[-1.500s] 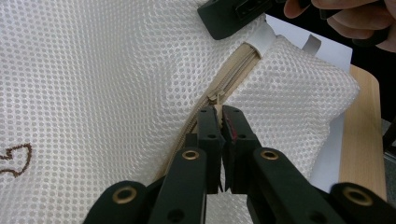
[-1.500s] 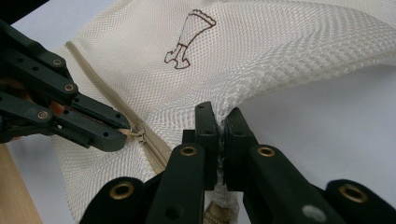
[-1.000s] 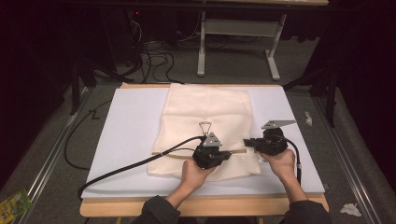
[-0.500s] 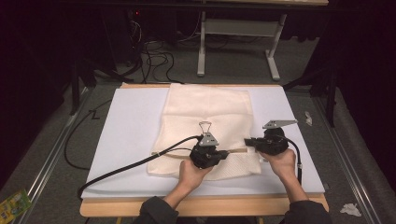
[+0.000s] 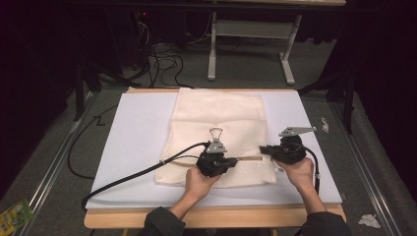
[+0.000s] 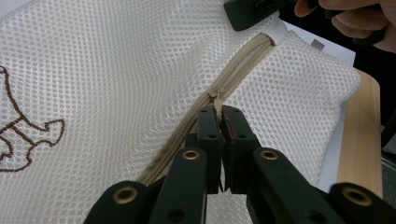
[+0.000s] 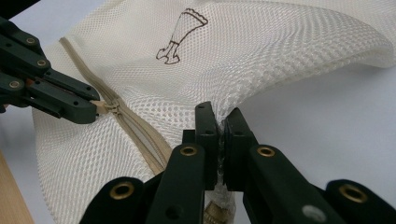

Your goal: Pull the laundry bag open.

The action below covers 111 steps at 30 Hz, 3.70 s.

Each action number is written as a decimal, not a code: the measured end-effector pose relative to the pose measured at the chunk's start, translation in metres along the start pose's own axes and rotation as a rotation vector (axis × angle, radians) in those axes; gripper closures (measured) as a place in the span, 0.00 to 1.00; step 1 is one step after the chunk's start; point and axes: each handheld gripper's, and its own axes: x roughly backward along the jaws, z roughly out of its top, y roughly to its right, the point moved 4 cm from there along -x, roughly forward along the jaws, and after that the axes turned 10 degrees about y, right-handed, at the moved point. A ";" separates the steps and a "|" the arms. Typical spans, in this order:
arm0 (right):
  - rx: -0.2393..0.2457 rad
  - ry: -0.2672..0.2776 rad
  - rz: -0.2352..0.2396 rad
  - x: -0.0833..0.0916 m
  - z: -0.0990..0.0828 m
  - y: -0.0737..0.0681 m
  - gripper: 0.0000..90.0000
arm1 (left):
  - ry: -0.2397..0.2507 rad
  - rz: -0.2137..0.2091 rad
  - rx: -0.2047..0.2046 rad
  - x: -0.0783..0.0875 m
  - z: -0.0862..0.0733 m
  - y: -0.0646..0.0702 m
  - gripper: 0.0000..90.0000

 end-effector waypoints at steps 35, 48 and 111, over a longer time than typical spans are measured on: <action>0.010 0.023 -0.021 0.000 0.001 0.002 0.98 | 0.020 0.050 0.003 0.029 -0.003 -0.016 0.97; 0.008 0.017 -0.037 0.000 0.000 0.005 0.98 | 0.035 0.062 0.016 0.041 -0.004 -0.022 0.97; -0.009 0.014 -0.045 -0.001 -0.002 0.011 0.98 | 0.071 0.095 0.036 0.074 -0.008 -0.037 0.97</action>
